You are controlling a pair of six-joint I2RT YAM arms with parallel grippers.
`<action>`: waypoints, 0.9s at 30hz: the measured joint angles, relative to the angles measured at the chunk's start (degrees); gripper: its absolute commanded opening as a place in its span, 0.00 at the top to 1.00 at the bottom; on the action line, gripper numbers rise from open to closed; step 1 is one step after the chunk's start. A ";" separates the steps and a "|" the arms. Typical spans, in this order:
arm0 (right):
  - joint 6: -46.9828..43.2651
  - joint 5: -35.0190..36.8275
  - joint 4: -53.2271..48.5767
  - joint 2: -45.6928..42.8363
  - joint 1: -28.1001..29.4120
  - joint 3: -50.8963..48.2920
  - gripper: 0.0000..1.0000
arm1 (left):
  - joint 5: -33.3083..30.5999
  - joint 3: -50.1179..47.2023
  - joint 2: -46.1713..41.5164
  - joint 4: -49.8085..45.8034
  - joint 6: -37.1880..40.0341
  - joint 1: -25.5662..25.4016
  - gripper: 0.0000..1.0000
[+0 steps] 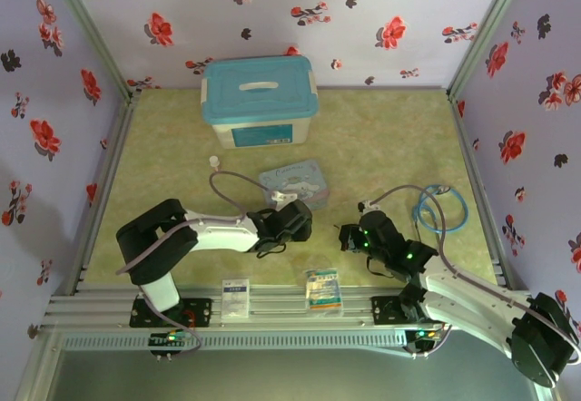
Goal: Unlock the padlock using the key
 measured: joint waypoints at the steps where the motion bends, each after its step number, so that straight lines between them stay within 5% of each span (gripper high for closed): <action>1: 0.20 -0.02 0.15 0.02 0.00 -0.11 1.00 | -0.02 0.00 0.07 0.00 -0.17 -0.13 0.65; 8: 0.83 -0.26 0.96 0.48 0.00 -0.72 1.00 | 0.02 -0.02 0.17 0.87 -1.22 -0.37 0.76; 16: 1.05 -0.26 2.54 0.76 0.00 -1.73 1.00 | 0.07 -0.22 0.72 2.67 -1.25 -0.50 0.71; 27: 1.14 -4.72 6.60 3.45 0.00 -2.67 1.00 | 0.68 -4.70 0.00 11.69 -5.92 -0.63 0.87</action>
